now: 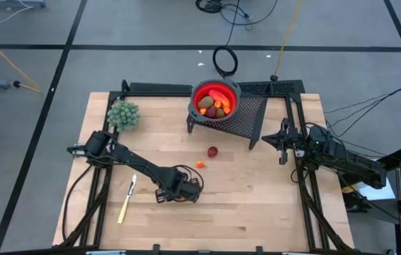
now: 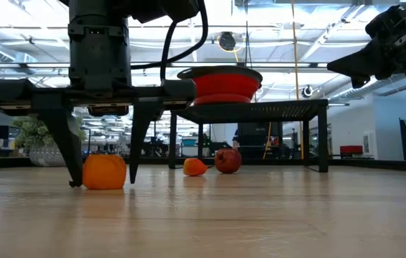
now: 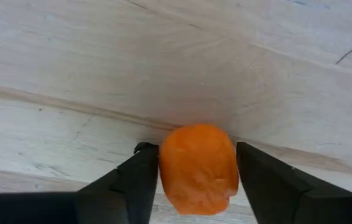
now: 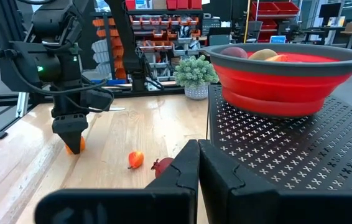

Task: Pick & Place Fruit
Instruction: Put the orange into the red strainer bowl on the shelf

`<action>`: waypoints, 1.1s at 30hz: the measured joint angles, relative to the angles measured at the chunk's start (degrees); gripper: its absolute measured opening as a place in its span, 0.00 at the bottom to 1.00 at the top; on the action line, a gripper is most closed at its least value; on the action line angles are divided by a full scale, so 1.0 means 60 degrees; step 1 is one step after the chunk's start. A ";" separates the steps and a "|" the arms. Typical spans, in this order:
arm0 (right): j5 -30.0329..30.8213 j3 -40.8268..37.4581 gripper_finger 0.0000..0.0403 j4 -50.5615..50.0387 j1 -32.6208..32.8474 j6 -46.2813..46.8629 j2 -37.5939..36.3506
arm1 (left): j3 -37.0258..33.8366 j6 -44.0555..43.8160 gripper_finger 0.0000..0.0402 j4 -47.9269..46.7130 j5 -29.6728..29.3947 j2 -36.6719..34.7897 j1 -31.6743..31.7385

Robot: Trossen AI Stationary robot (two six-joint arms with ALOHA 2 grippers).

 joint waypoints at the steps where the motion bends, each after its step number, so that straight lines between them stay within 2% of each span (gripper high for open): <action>1: 0.0000 0.0000 0.00 -0.0001 -0.0003 0.0000 0.0000 | 0.0000 0.0000 0.51 0.0000 0.0000 0.0000 0.0000; 7: 0.0000 0.0000 0.00 0.0000 0.0001 0.0000 0.0000 | 0.0000 0.0079 0.40 -0.0004 -0.0001 -0.0003 0.0000; 13: -0.0004 0.0000 0.00 -0.0001 -0.0003 0.0000 0.0000 | 0.0000 0.1072 0.37 -0.0018 -0.0013 -0.0380 0.0034; 19: -0.0011 0.0000 0.00 0.0000 -0.0001 0.0000 0.0000 | 0.0000 0.3231 0.40 0.0012 -0.0250 -0.1241 0.0170; 24: -0.0011 0.0000 0.00 0.0000 0.0001 0.0003 0.0003 | 0.0000 0.5355 0.41 0.0474 -0.1383 -0.2087 0.0167; 30: -0.0011 0.0000 0.00 0.0001 -0.0003 0.0029 0.0000 | 0.0000 0.8535 0.41 0.2371 -0.2749 -0.3006 0.0164; 33: -0.0010 0.0000 0.00 0.0000 0.0001 0.0029 0.0002 | 0.0004 1.0187 0.41 0.3690 -0.3018 -0.3377 0.0171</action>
